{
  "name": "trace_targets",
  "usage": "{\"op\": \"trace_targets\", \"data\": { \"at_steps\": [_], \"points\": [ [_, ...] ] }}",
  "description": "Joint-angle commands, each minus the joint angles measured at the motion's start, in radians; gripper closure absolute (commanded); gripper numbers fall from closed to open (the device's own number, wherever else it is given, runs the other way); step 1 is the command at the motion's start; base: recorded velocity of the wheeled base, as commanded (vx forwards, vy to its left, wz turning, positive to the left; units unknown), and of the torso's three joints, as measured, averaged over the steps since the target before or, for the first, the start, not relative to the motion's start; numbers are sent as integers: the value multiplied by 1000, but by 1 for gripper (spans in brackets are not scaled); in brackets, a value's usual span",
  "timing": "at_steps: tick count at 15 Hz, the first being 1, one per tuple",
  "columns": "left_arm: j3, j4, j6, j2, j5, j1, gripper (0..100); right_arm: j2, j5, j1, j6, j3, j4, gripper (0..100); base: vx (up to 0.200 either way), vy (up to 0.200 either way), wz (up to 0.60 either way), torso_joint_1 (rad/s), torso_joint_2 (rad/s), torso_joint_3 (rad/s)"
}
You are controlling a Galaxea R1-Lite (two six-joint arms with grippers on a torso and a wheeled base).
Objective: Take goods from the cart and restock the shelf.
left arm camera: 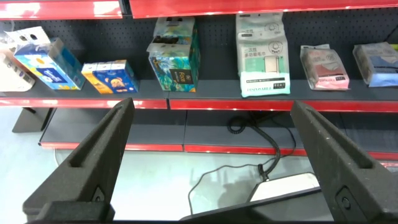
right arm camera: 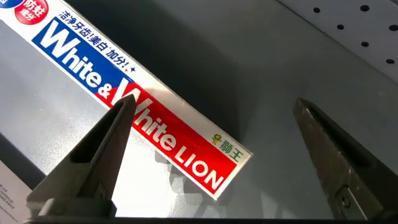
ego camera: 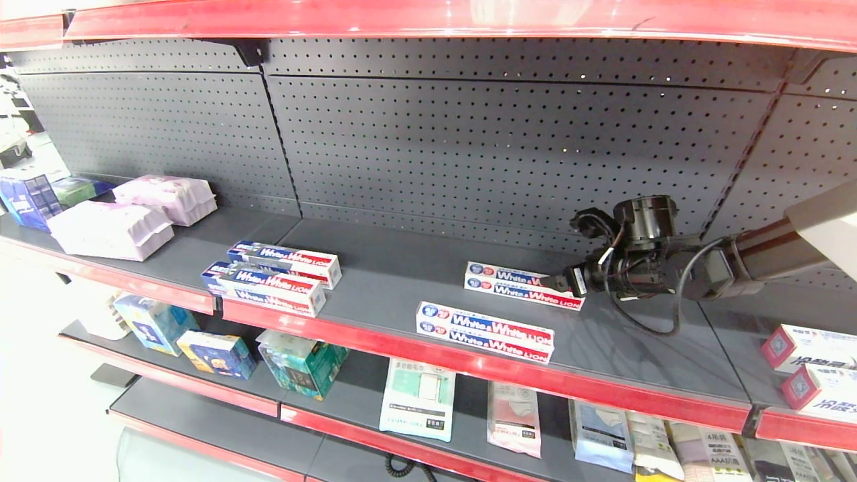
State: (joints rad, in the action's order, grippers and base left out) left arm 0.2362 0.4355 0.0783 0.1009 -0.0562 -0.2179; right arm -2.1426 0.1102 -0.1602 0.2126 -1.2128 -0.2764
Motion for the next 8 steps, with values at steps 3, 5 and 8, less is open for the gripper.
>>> {"op": "trace_targets", "data": {
  "at_steps": [3, 5, 8],
  "points": [
    [0, 0, 0, 0, 1, 0, 0, 44, 2, -4, -2, -21, 2, 0, 0, 0, 0, 0, 0, 0],
    [0, 0, 0, 0, 1, 0, 0, 107, -1, -2, -12, 18, 2, 0, 0, 0, 0, 0, 0, 0],
    [0, 0, -8, 0, 9, 0, 0, 245, -7, -10, -101, 162, -9, 0, 0, 0, 0, 0, 0, 0]
  ]
}}
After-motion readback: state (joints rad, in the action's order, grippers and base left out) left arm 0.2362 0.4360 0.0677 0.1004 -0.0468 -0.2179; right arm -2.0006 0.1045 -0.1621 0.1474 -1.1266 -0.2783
